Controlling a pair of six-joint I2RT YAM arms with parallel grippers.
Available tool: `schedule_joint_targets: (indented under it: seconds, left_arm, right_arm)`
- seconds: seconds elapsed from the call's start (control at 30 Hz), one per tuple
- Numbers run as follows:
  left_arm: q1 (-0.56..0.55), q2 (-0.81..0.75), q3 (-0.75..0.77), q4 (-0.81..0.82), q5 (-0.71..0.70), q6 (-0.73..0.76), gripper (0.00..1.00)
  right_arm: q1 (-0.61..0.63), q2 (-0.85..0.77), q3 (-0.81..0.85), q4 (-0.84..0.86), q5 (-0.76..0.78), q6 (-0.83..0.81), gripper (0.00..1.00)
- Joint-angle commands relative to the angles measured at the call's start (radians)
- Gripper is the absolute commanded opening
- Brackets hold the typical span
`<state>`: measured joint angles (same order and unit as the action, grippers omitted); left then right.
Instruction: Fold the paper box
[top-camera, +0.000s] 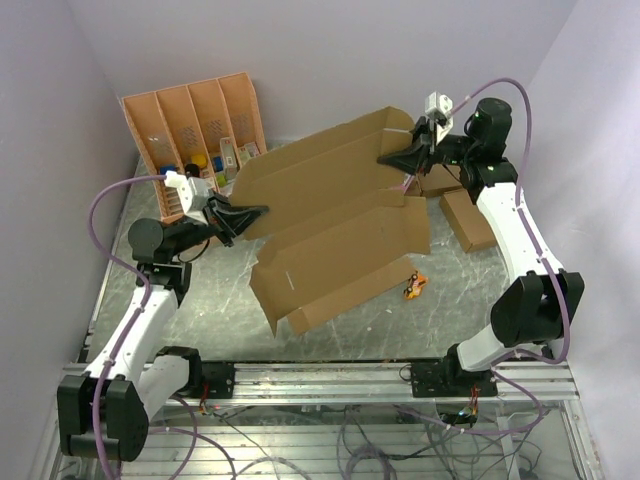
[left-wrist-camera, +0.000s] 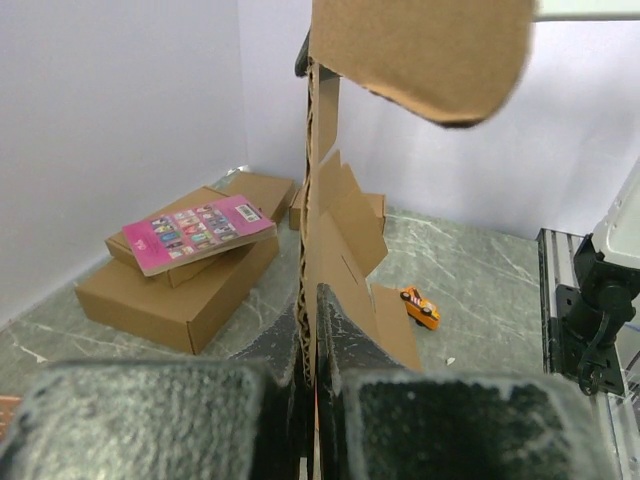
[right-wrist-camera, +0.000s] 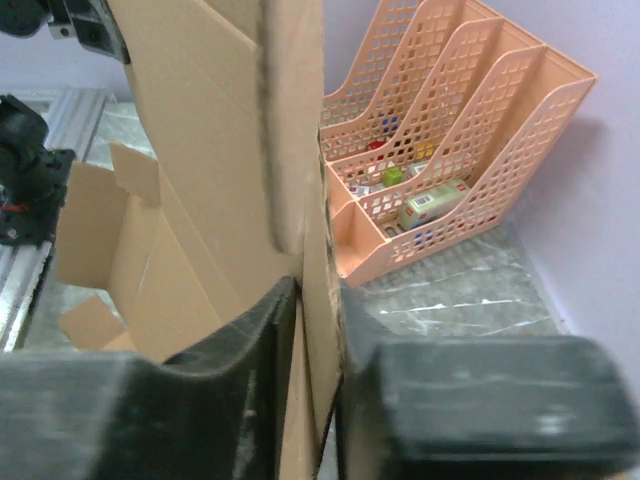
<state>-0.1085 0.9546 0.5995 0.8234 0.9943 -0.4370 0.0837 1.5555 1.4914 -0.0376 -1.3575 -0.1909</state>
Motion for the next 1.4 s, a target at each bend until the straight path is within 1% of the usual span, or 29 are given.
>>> schedule_joint_targets:
  seconds: [0.0,0.03,0.1,0.2,0.3,0.37,0.4,0.5,0.57,0.73,0.8,0.87,0.9,0.93,1.0,1.1,1.23,1.37]
  left_arm:
    - [-0.005,0.005,0.024,0.107,0.033,-0.042,0.07]
    - [-0.004,0.007,0.028,0.097,0.035,-0.037,0.07]
    - [-0.002,0.011,0.040,0.058,0.045,-0.019,0.09]
    - [0.009,0.013,0.075,-0.047,0.089,0.016,0.25]
    - [0.064,-0.021,0.109,-0.175,0.117,0.057,0.45]
    - [0.080,-0.063,0.125,-0.276,0.082,0.123,0.66]
    - [0.082,-0.088,0.135,-0.348,0.053,0.160,0.72]
    - [0.089,-0.153,0.165,-0.475,-0.030,0.240,0.85]
    - [0.093,-0.191,0.207,-0.595,-0.082,0.311,0.92]
    - [0.093,-0.215,0.368,-0.928,-0.158,0.480,0.94]
    - [0.093,-0.190,0.444,-1.021,-0.216,0.490,0.98]
    - [0.093,-0.085,0.576,-1.180,-0.236,0.523,0.97]
    - [0.093,-0.035,0.677,-1.293,-0.222,0.551,0.94]
    - [0.093,0.006,0.733,-1.345,-0.192,0.566,0.93]
    - [0.093,0.046,0.787,-1.367,-0.137,0.571,0.94]
    - [0.093,0.053,0.802,-1.317,-0.077,0.542,0.97]
    - [0.093,0.110,0.834,-1.338,0.016,0.545,0.97]
    - [0.080,0.129,0.846,-1.314,0.030,0.531,0.97]
  right_arm:
    - [0.001,-0.017,-0.005,-0.069,0.019,-0.059,0.09]
    - [0.001,-0.022,0.005,-0.091,0.024,-0.085,0.01]
    - [0.001,-0.035,0.022,-0.138,0.034,-0.117,0.00]
    - [-0.002,-0.055,0.049,-0.192,0.058,-0.147,0.00]
    - [-0.016,-0.081,0.053,-0.199,0.065,-0.141,0.00]
    - [-0.025,-0.093,0.055,-0.204,0.061,-0.137,0.00]
    - [-0.028,-0.096,0.060,-0.213,0.058,-0.141,0.00]
    - [-0.033,-0.104,0.077,-0.237,0.065,-0.148,0.00]
    - [-0.033,-0.102,0.092,-0.277,0.075,-0.172,0.00]
    - [-0.035,-0.082,0.131,-0.360,0.084,-0.226,0.00]
    - [-0.035,-0.081,0.127,-0.364,0.083,-0.233,0.00]
    - [-0.034,-0.083,0.126,-0.374,0.082,-0.240,0.00]
    - [-0.034,-0.084,0.126,-0.378,0.081,-0.244,0.00]
    - [-0.034,-0.086,0.126,-0.380,0.081,-0.247,0.00]
    - [-0.033,-0.092,0.117,-0.373,0.079,-0.243,0.00]
    - [-0.034,-0.097,0.110,-0.356,0.073,-0.231,0.00]
    - [-0.034,-0.087,0.122,-0.360,0.068,-0.225,0.00]
    - [-0.033,-0.083,0.120,-0.354,0.068,-0.221,0.00]
